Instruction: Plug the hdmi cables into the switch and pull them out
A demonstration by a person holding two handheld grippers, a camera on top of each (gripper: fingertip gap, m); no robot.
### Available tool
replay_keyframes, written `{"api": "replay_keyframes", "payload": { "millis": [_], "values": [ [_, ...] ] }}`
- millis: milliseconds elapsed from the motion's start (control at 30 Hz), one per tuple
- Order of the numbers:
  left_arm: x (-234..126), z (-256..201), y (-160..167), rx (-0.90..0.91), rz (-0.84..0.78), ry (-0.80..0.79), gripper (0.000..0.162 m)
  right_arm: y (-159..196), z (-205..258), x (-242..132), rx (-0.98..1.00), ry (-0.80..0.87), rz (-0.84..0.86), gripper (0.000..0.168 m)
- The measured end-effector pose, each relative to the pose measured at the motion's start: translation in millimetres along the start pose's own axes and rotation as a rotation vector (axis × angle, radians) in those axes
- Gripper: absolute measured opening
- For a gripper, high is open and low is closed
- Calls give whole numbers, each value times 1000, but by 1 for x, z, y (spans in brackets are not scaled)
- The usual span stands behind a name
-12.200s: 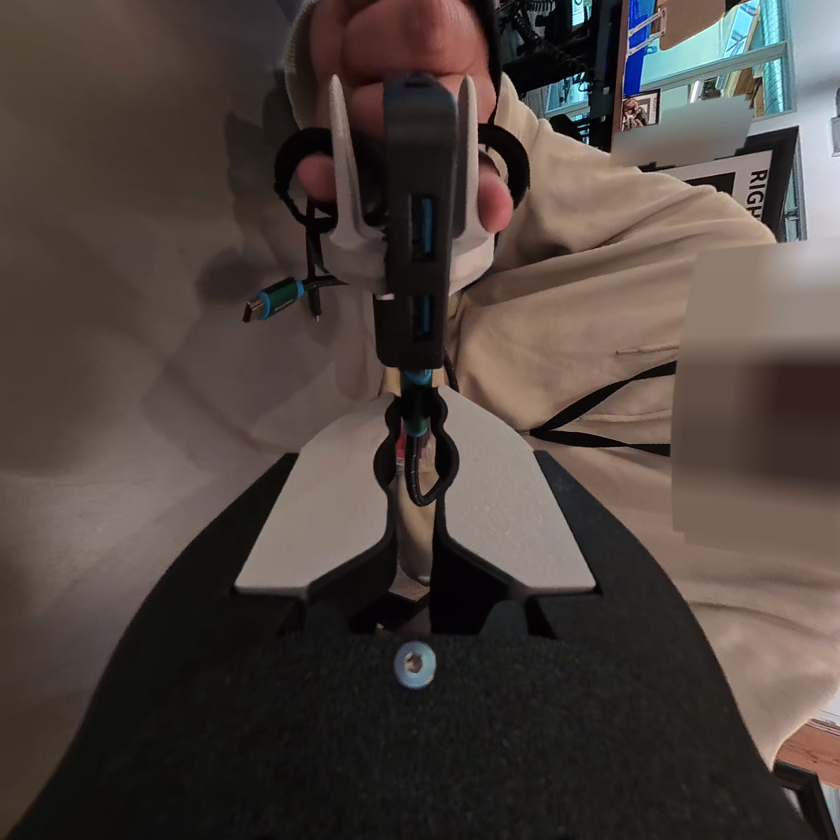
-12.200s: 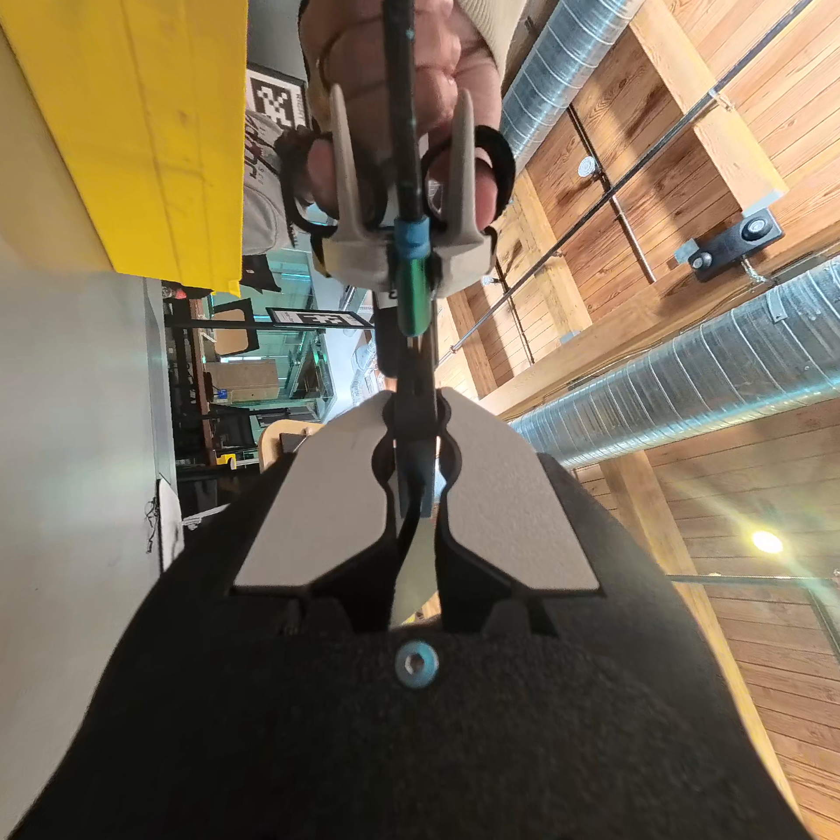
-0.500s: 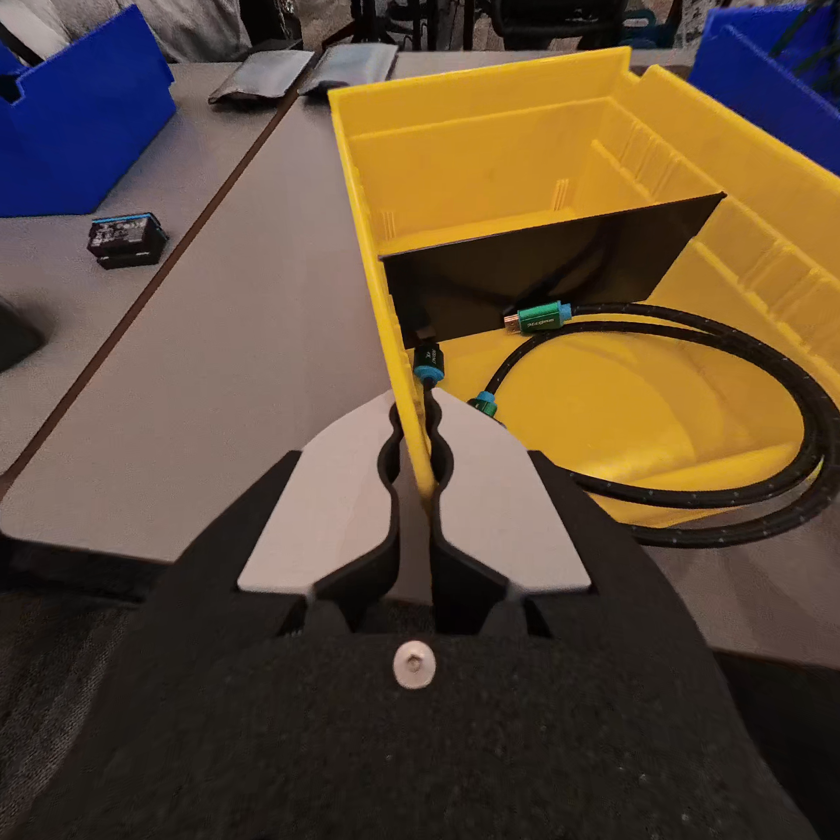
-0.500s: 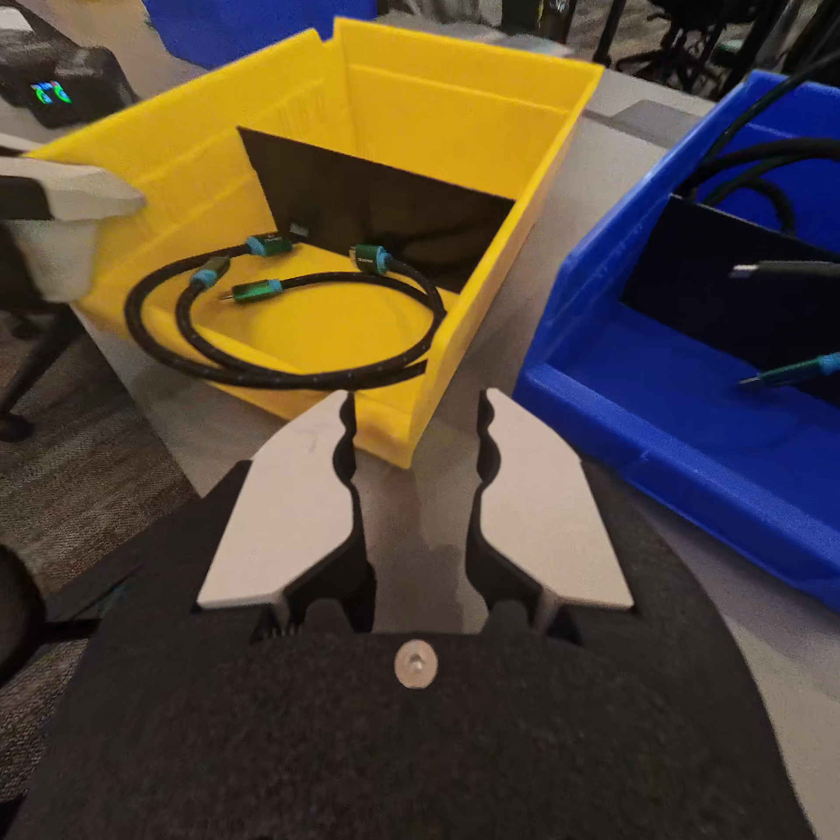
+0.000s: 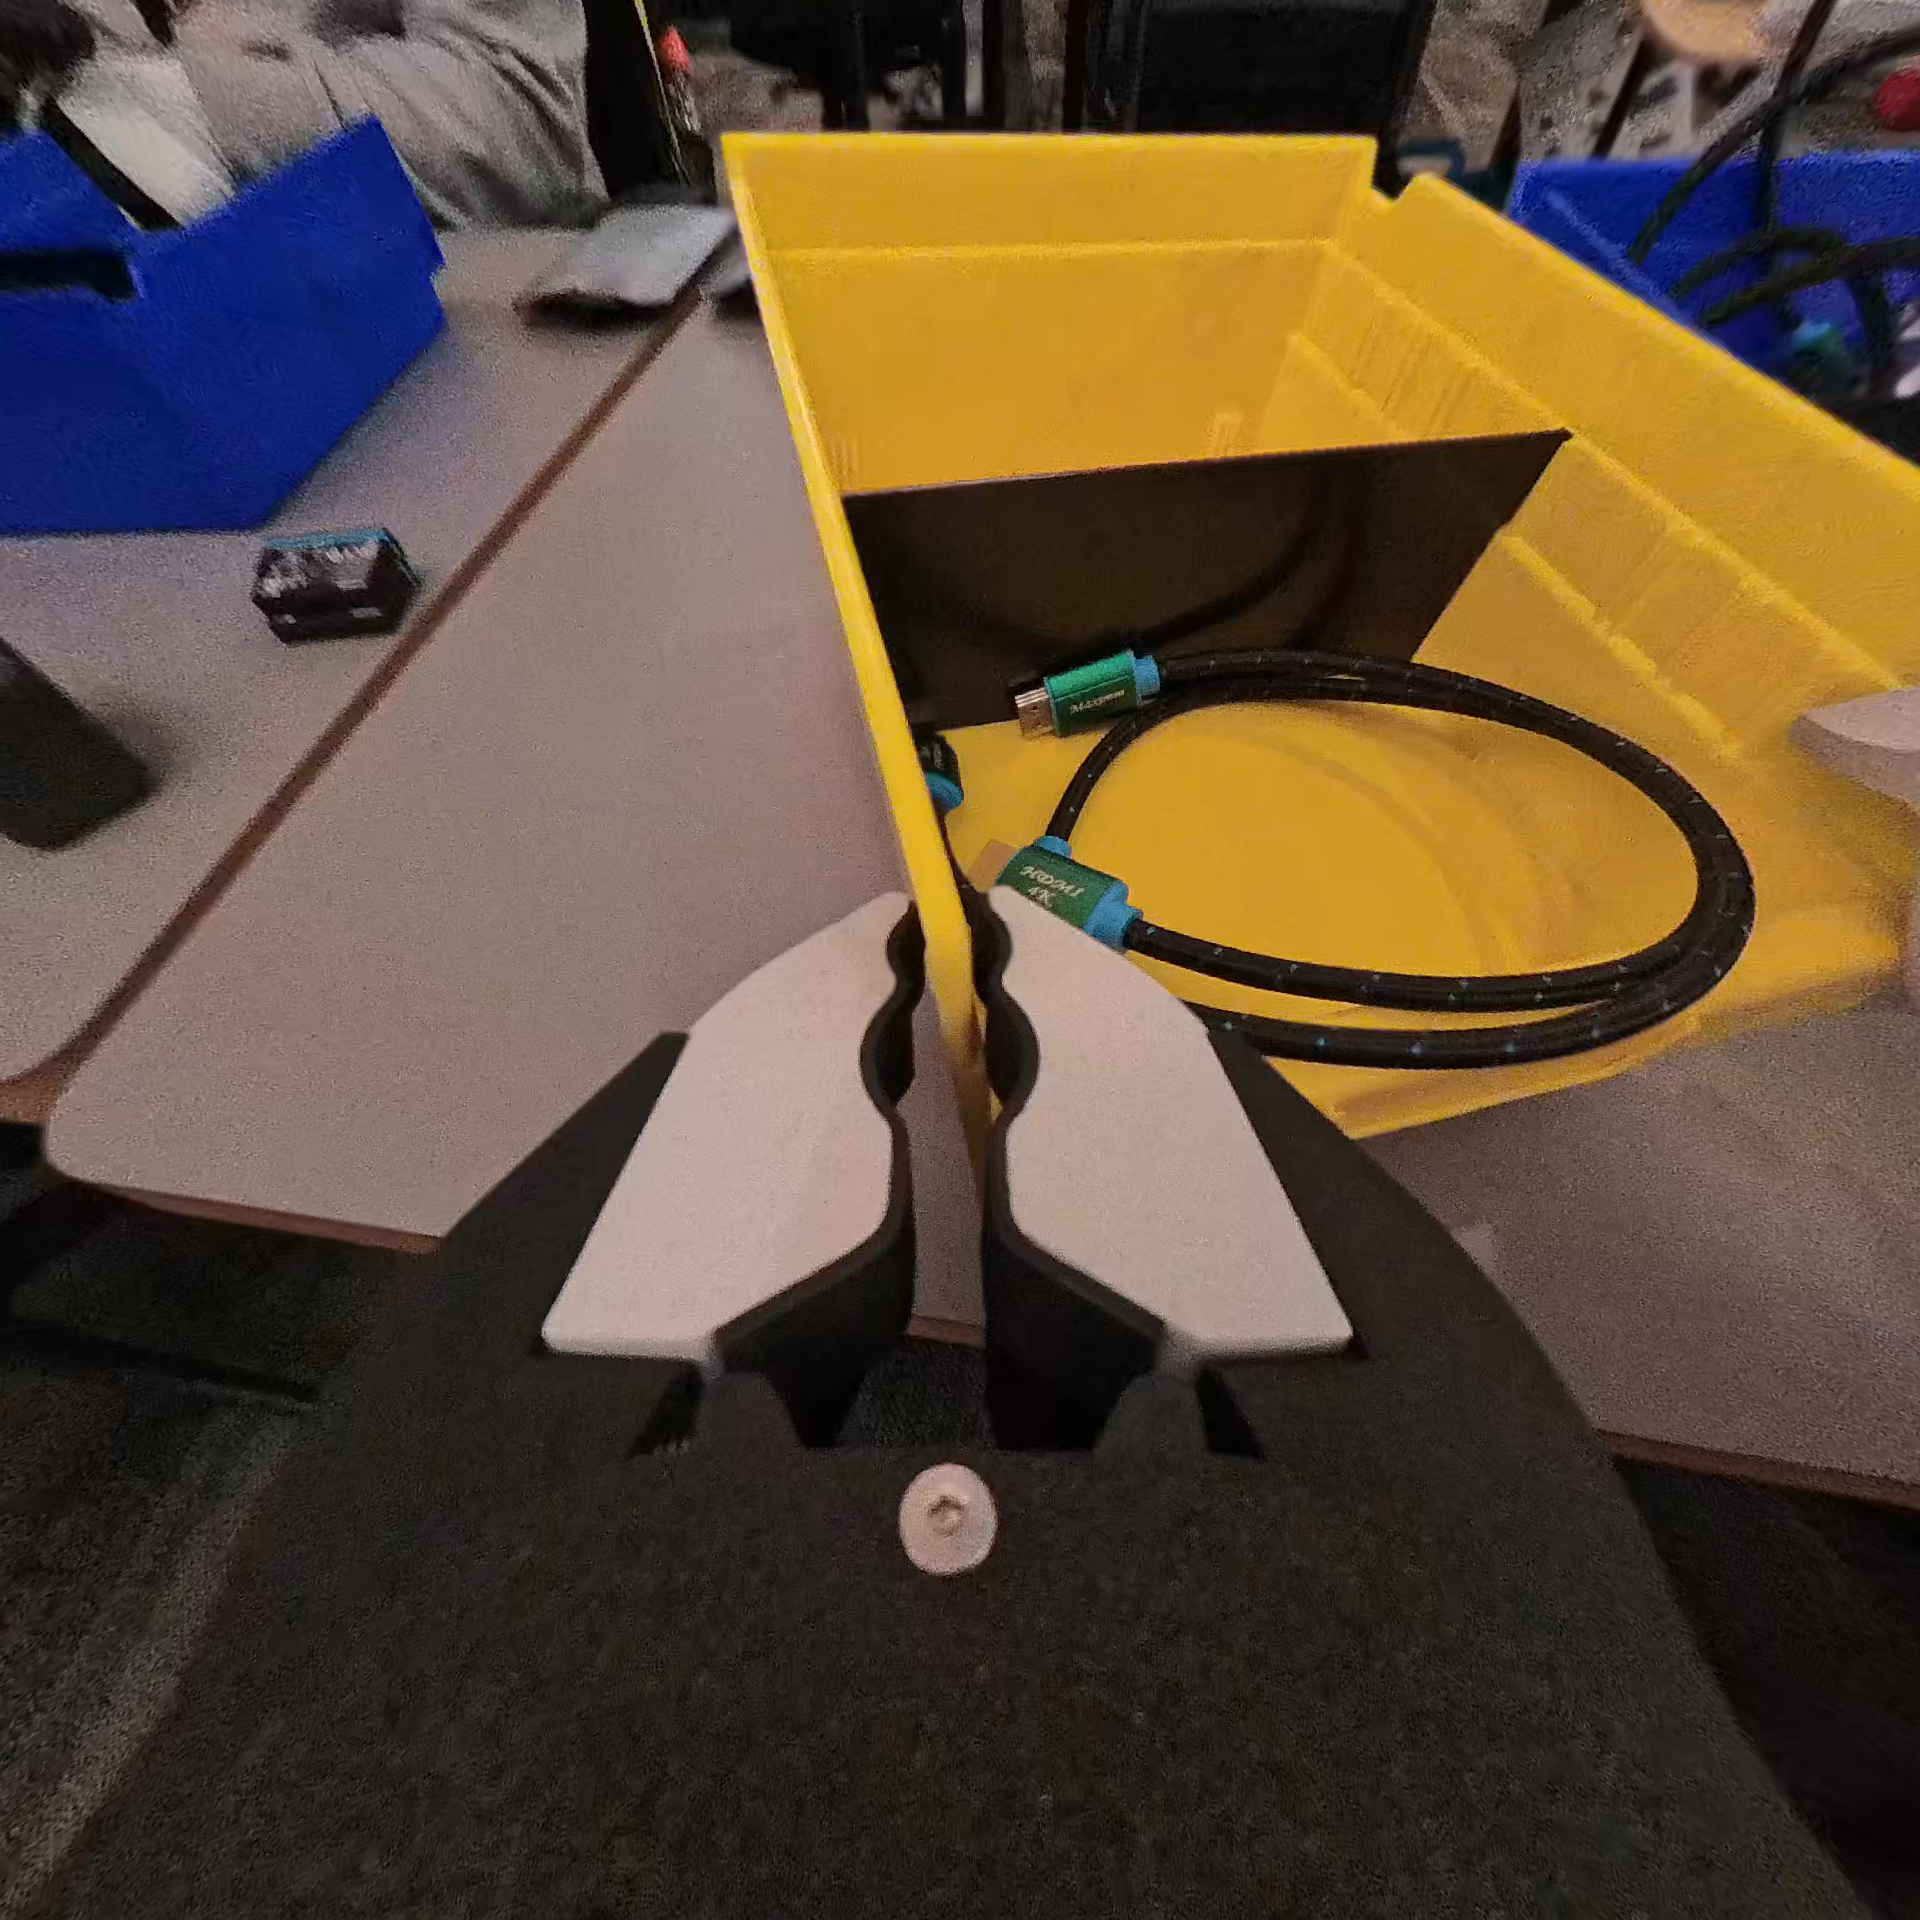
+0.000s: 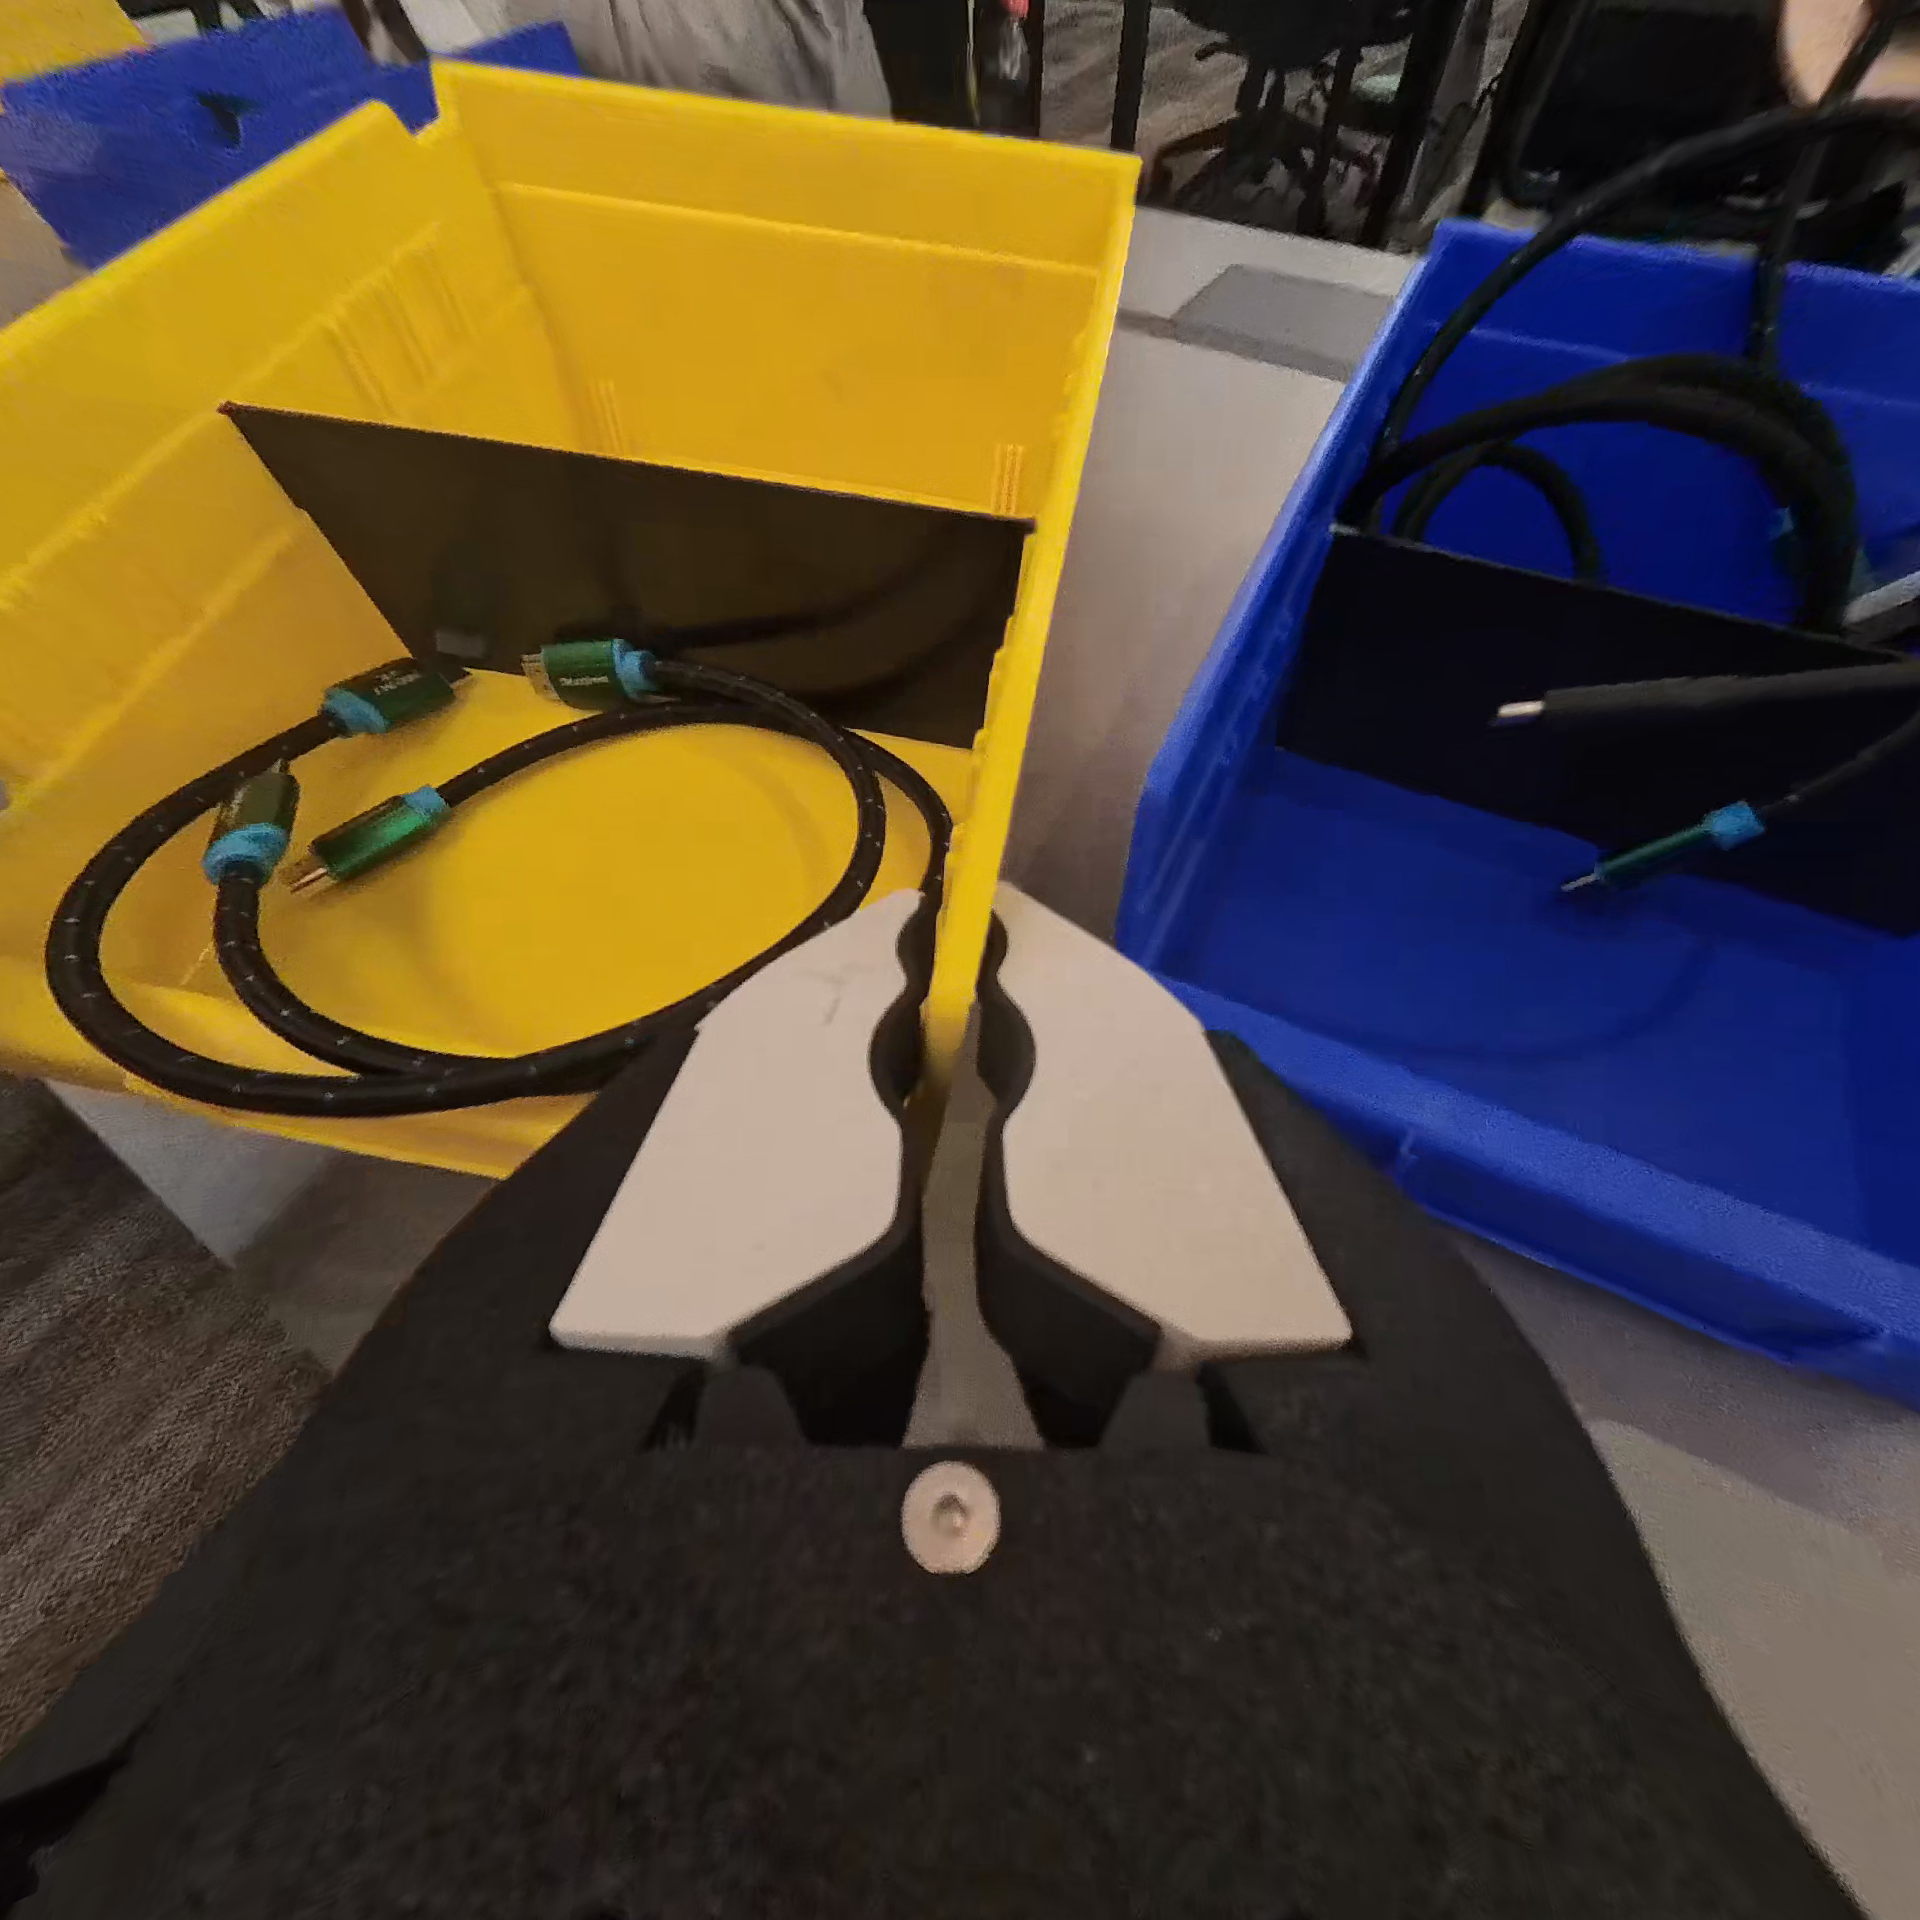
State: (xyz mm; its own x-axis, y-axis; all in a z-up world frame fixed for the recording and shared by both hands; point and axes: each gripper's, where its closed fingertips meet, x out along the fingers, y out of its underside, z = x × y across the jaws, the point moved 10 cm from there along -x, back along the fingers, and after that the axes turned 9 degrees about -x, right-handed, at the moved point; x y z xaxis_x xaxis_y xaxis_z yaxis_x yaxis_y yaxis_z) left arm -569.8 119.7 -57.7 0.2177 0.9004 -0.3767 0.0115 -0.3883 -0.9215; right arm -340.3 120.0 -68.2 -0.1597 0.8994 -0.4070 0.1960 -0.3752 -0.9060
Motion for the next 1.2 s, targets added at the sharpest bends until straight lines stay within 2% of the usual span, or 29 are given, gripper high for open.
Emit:
{"api": "replay_keyframes", "payload": {
  "millis": [133, 233, 400, 500, 633, 800, 900, 1000, 1133, 1200],
  "values": [
    [-23, -20, -36, 35, -144, -11, 5, -33, -9, -34, -41, 67, -147, 6],
    [-26, -58, -72, 64, -224, 37, 4, -60, -40, -67, -58, 138, -247, 6],
    [2, -179, -134, 224, -349, 193, 4, -74, -149, -112, 24, 342, -298, 6],
    [22, -273, -141, 217, -344, 322, 3, -62, -227, -148, 126, 483, -289, 5],
    [45, -395, -98, 188, -230, 497, 5, -12, -322, -205, 166, 655, -179, 4],
    [60, -496, -20, 151, -65, 583, 6, 74, -409, -243, 168, 651, 37, 4],
    [72, -528, 16, 195, 11, 586, 7, 120, -442, -241, 210, 606, 151, 4],
    [81, -543, 38, 260, 49, 572, 8, 156, -464, -228, 292, 545, 204, 4],
    [86, -548, 55, 233, 118, 651, 15, 171, -481, -216, 166, 557, 215, 4],
    [85, -548, 53, 190, 172, 720, 19, 172, -491, -216, 233, 528, 203, 5]
  ]
}}
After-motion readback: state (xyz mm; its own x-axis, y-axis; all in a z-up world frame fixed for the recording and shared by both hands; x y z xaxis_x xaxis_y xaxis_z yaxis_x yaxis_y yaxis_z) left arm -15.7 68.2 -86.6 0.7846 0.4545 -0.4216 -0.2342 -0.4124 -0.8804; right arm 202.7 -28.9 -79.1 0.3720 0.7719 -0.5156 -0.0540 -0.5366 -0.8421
